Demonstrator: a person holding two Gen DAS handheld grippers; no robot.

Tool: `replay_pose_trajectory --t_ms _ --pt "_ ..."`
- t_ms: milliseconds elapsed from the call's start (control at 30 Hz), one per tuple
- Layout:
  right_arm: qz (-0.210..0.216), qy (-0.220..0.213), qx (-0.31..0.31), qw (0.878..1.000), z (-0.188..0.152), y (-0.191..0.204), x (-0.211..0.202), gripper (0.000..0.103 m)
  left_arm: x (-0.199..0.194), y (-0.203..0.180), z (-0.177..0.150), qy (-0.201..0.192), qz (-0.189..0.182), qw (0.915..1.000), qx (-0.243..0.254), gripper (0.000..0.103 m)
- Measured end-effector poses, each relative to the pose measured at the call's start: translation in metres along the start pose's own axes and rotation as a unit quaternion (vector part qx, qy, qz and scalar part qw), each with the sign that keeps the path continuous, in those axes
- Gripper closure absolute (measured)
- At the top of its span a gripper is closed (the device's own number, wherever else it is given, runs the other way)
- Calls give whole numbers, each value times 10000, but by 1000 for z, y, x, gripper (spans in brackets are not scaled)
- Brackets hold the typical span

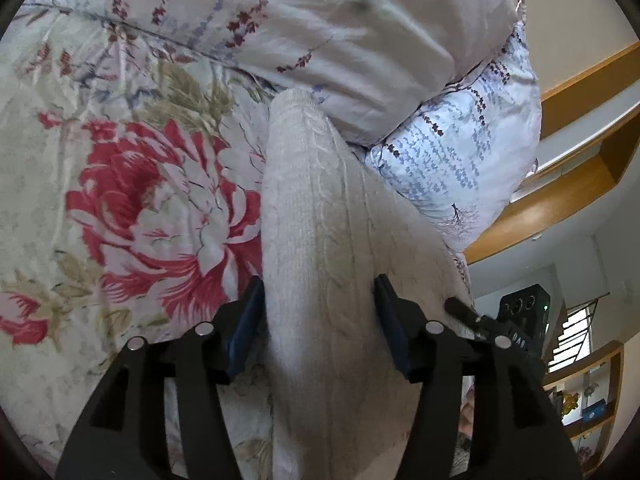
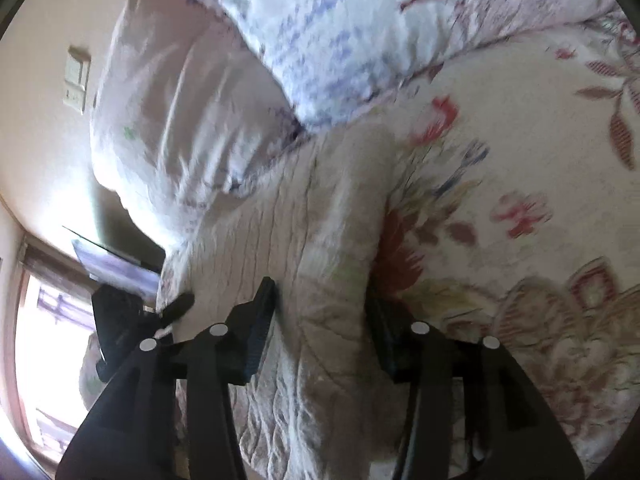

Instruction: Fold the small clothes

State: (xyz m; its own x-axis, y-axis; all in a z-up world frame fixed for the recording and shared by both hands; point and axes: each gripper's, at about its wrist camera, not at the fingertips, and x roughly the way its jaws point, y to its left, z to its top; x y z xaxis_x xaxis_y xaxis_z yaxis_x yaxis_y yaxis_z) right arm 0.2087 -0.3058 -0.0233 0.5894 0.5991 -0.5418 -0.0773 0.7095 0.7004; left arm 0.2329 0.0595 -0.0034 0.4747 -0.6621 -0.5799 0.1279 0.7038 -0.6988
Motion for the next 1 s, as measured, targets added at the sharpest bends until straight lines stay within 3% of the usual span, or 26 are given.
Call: replay_pose_trajectory --t_ms 200,233,267,367,500,667,733,800,867,967,1000 --pt "-138 -265 33 9995 11 -3 -10 57 -11 -5 -2 -25 143 9997 199 42" --pt "-155 -281 2 9995 11 -4 -11 61 -9 -5 -3 -11 161 9997 201 42" --pt "-167 -305 -55 9994 10 -2 -9 77 -8 -5 -3 -9 172 9997 198 41" --pt "-536 -507 -327 9967 10 4 -7 91 -4 -4 -4 -19 232 9995 207 36" --pt "-1213 -554 -262 9907 18 -6 1 93 0 -9 -4 -78 443 9981 420 31" --pt "-897 -466 -251 9946 19 -10 -7 92 -7 -20 -6 -298 729 9943 723 33" --pt "-699 -468 -157 9963 15 -10 -20 82 -25 -31 -10 -662 889 9883 1049 33" --pt "-482 -482 -194 9975 8 -9 -34 54 -39 -45 -17 -961 1084 9779 1504 33" --pt "-432 -488 -389 9971 -2 -4 -44 52 -50 -65 -30 -1172 1257 9627 2091 33" --pt "-425 -305 -618 9967 -20 3 -44 52 -47 -86 -50 -1095 1442 9436 2773 33" --pt "-499 -275 -663 9962 -24 4 -42 64 -42 -91 -55 -1010 1528 9389 2914 33"
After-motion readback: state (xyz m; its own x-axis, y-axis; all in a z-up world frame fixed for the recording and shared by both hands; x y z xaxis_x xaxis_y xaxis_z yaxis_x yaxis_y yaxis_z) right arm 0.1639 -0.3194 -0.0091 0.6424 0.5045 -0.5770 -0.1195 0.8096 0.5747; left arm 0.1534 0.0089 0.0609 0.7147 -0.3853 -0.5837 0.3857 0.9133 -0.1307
